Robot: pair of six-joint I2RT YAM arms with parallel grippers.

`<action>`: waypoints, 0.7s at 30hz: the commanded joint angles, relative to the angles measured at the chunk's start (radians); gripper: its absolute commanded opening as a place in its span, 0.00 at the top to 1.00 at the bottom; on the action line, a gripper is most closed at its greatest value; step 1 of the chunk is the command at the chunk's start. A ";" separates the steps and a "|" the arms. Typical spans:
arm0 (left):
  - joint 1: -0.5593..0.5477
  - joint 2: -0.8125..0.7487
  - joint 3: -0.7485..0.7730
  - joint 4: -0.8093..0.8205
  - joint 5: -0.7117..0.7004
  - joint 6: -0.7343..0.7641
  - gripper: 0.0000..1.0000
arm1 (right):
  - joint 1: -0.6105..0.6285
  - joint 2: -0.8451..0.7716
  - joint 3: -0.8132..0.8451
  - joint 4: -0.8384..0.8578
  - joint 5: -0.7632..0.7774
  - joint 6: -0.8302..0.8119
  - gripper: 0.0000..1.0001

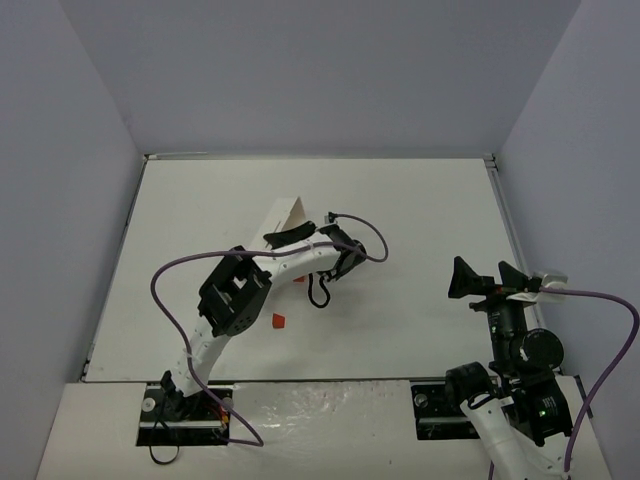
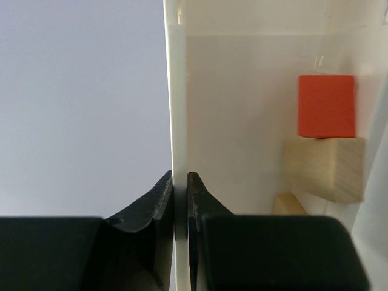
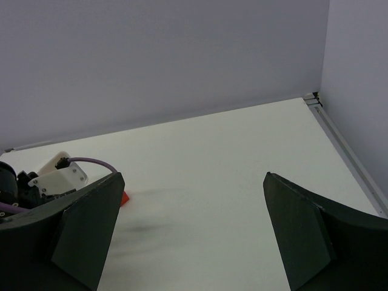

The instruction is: Build the wood block tower

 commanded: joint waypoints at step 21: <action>0.022 -0.055 0.151 -0.386 -0.068 0.048 1.00 | 0.007 0.023 0.016 0.080 -0.001 0.003 0.04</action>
